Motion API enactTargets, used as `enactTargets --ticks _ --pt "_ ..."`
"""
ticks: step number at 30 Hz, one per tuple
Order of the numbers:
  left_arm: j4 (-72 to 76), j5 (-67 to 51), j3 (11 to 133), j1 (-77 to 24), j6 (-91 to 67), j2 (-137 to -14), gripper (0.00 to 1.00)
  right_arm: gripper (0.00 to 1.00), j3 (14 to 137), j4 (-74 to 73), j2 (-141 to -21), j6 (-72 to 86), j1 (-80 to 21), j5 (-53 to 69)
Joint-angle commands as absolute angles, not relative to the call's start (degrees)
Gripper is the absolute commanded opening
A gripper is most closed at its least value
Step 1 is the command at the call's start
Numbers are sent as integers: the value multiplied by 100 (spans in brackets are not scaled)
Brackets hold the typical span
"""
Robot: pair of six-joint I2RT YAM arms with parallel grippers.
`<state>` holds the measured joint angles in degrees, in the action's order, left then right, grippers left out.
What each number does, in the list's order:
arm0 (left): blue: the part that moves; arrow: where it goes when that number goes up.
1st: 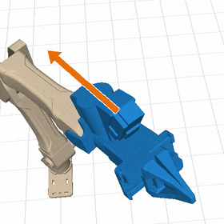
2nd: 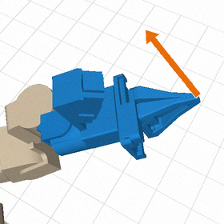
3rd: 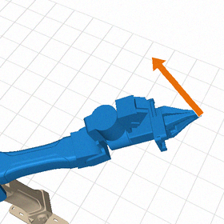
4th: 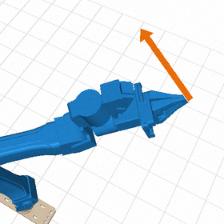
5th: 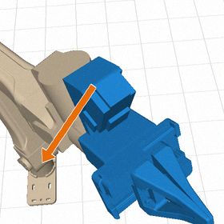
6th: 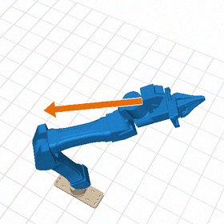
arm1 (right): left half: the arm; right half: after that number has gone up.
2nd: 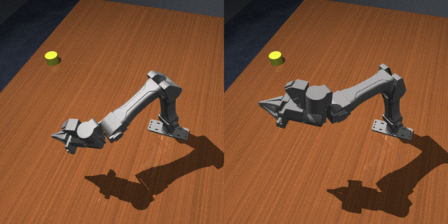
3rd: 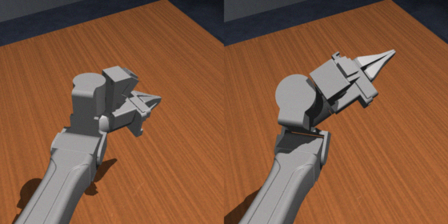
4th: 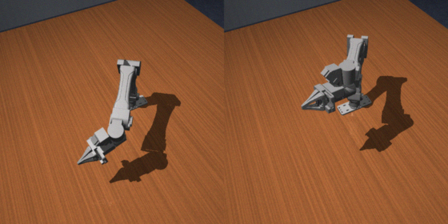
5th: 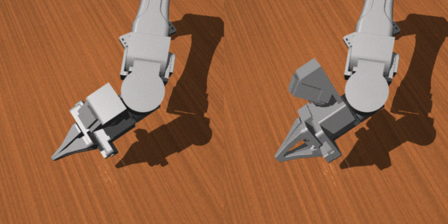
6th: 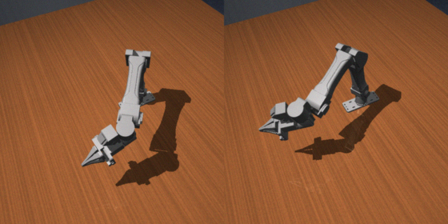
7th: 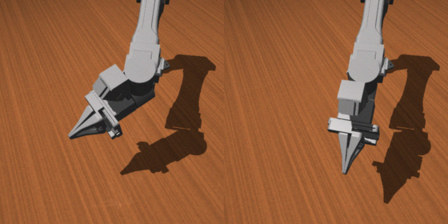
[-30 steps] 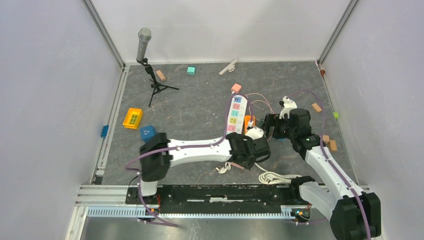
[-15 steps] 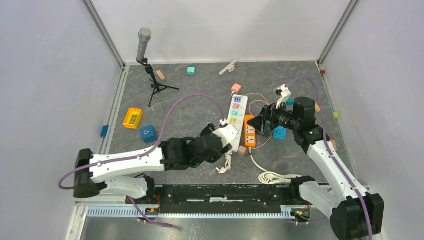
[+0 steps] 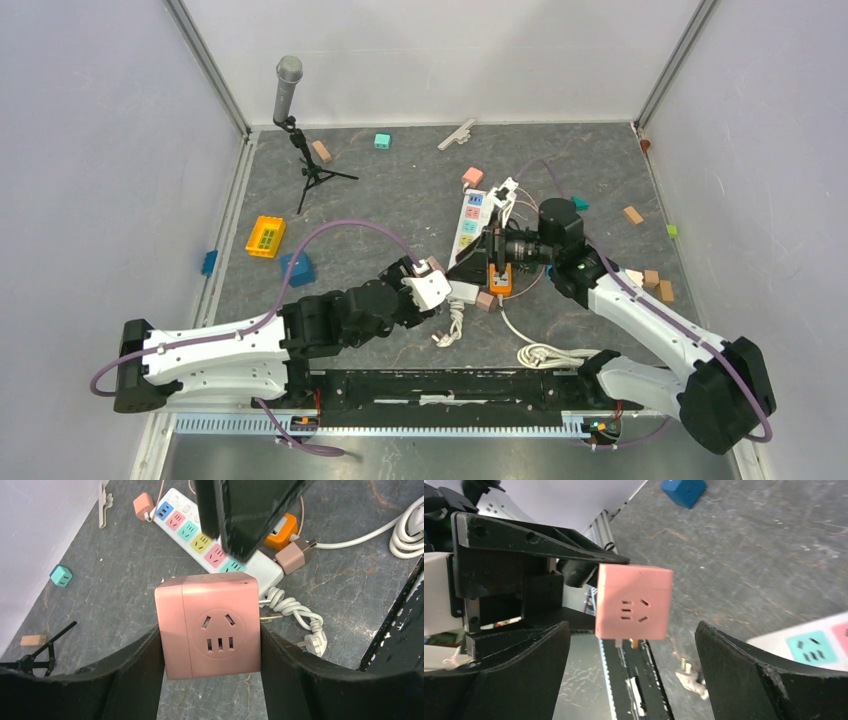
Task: Insert the plug
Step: Pick up the plug from the corner of the board.
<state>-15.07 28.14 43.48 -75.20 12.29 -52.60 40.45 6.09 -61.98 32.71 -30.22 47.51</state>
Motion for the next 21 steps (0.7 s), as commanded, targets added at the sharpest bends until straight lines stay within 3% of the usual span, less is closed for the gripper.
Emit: enactTargets --ticks 1,5,11,12,14,17,18,20,21 --pt "-1018 2726 4473 -7517 1603 -5278 2 98 4240 1280 -6539 3879 -3403 4638" --pt "-1002 2694 4522 -7520 1618 -5292 2 98 4436 679 -6951 3560 -3690 4329" --pt "-1001 2603 4544 -7519 1601 -5312 2 99 4443 975 -7216 3726 -4033 4423" --pt "-996 2595 4538 -7517 1593 -5298 2 95 4431 1098 -7224 3775 -4059 4454" --pt "-944 2646 4496 -7522 1569 -5275 2 75 4362 1367 -7173 3905 -4069 4520" --pt "-830 2719 4409 -7519 1489 -5201 4 17 4276 1589 -7080 3912 -4065 4517" --pt "-789 2742 4383 -7523 1445 -5173 13 4 4257 1586 -7031 3867 -4069 4492" --pt "-707 2790 4332 -7520 1305 -5105 49 0 4228 1506 -6952 3667 -4066 4376" --pt "-680 2807 4317 -7514 1226 -5064 74 0 4228 1392 -6908 3531 -4069 4305"
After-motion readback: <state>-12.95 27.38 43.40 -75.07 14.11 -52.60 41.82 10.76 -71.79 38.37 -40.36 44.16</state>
